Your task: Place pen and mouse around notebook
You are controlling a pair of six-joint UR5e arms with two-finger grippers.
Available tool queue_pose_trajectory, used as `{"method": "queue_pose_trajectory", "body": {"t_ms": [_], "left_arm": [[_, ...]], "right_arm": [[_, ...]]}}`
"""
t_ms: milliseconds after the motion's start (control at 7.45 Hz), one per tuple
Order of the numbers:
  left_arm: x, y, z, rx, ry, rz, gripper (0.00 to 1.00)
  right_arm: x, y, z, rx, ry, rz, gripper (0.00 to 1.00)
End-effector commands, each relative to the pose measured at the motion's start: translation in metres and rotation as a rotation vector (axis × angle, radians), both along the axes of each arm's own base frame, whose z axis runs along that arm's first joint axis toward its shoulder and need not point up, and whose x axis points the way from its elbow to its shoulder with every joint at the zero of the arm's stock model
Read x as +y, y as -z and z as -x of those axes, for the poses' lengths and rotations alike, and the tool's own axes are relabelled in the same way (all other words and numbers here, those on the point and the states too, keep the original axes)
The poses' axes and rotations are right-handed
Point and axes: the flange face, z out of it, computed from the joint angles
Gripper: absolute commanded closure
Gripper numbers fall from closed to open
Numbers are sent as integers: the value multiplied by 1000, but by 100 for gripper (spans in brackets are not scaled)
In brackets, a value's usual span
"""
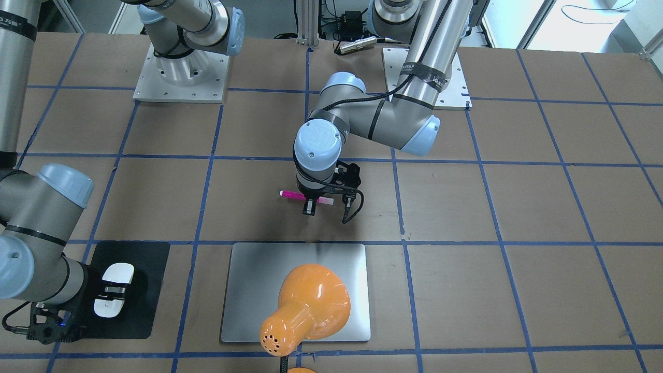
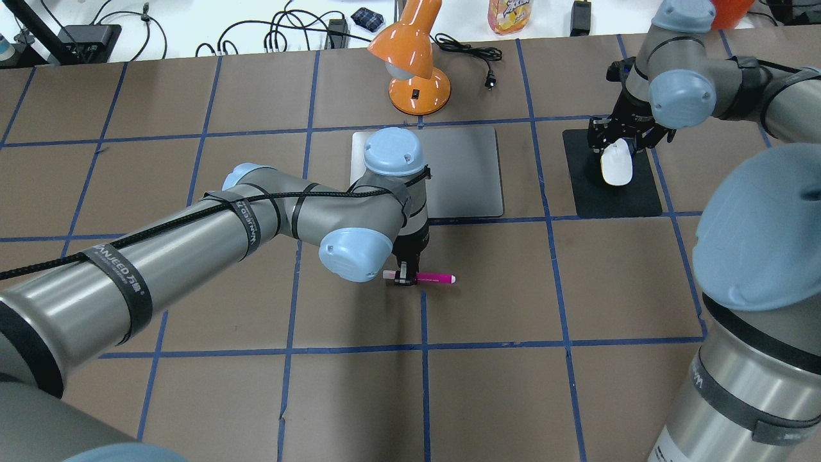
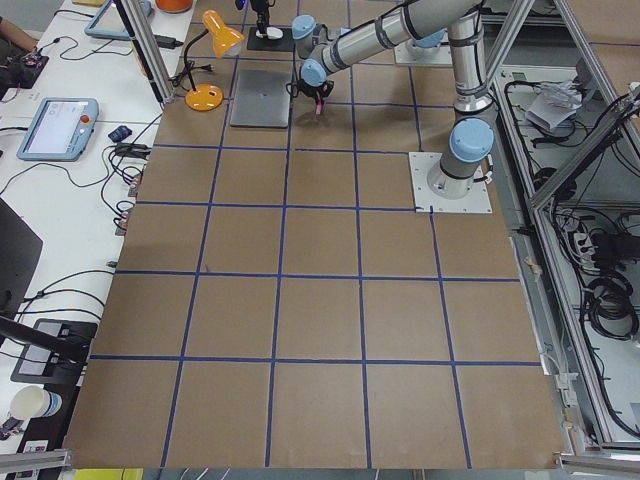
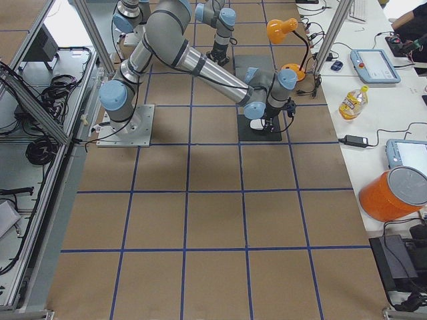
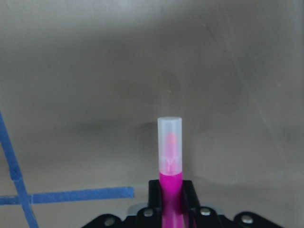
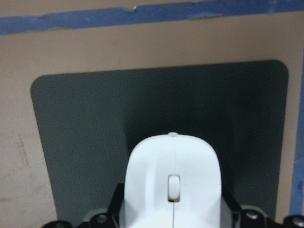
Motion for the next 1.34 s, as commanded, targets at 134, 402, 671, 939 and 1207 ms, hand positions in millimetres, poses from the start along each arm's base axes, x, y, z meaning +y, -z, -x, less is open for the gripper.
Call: {"method": "queue_pose_trajectory", "body": {"t_ms": [134,402,671,939,1207], "left_arm": [[-18,-20,0,-38,74,51,0],[-36,-64,-18,-6,155,81,0],[-49,-110,-78,24,402,64,0],[-56,-181,-160,68,692,53,0],[-42,-245,-241,195,1086,-51,0]], "right_arm": [[-2,-8,-8,1,-6,19,0],[-2,-65,-50,-12,-25,100,0],[23,-123,-71,-20,-26,77,0],[67,-211,-103,-43,56,102,0],[116,-267,-138,-55,97,69,0]]}}
